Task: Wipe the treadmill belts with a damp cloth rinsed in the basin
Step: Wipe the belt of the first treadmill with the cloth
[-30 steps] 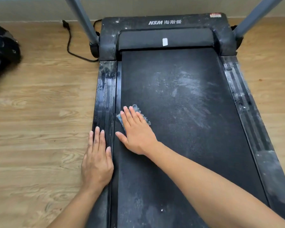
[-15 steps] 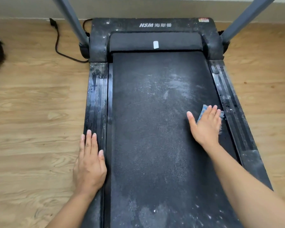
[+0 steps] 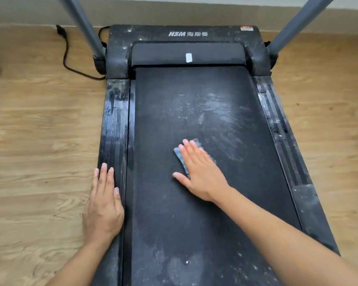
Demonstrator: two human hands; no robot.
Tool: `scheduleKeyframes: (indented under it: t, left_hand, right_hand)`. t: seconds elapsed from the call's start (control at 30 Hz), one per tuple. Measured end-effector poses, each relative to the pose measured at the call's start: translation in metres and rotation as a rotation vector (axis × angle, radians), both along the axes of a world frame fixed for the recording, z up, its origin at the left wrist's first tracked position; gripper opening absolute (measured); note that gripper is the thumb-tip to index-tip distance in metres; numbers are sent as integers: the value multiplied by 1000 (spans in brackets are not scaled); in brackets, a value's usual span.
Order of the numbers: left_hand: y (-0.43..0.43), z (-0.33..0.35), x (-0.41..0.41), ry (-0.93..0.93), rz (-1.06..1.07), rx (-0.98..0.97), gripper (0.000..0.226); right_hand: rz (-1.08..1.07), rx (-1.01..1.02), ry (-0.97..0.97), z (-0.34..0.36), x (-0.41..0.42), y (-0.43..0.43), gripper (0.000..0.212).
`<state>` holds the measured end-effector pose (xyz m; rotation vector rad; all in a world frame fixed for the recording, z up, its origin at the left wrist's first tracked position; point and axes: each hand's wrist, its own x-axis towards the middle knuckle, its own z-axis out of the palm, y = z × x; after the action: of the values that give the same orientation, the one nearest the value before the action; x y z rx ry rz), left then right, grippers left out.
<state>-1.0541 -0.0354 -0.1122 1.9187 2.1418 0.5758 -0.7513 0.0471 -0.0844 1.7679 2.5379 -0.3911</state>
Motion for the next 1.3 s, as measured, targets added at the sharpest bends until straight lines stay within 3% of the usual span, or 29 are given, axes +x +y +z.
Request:
scheduleKeyframes:
  t: [0.17,0.37,0.47,0.6,0.67,0.77,0.83,1.03,1.2,1.3]
  left_hand:
    - [-1,5,5,55,7,-48,63]
    - [0,9,4,43,-4,-53,61]
    - [-2,6,3,26,-5,-25,60]
    - [-1,0,-4,-63,-26,22,57]
    - [-1,-3,-8,-102,-40,29,57]
    - [0,-2,-7,-97,-47,37,59]
    - [-1,-1,-6,-99,-24,16,60]
    - [-1,-2,-4,-70,11,-11,58]
    - [1,-5,-5,-31,-3,-17,60]
    - [0,-3,-4,-3,-11,-16,61]
  right_hand:
    - [-553,-53,-10,10,145,-16,94]
    - [-964,-39,148,6,96,-20,97]
    - [-725,-36,133,6,14,-26,98]
    - [-85,-73,142,-3,-122,-56,89]
    - [138,-89,73,-3,-141,-67,84]
    - [315,-29,27,-2,-99,-68,84]
    - [250,-17,22,-1,-45,-65,87]
    - [-438,-81,-28,10,165,-69,105]
    - [-668,-59,20,-1,133,-76,116]
    - [-545,-74,58,1,55,-77,113]
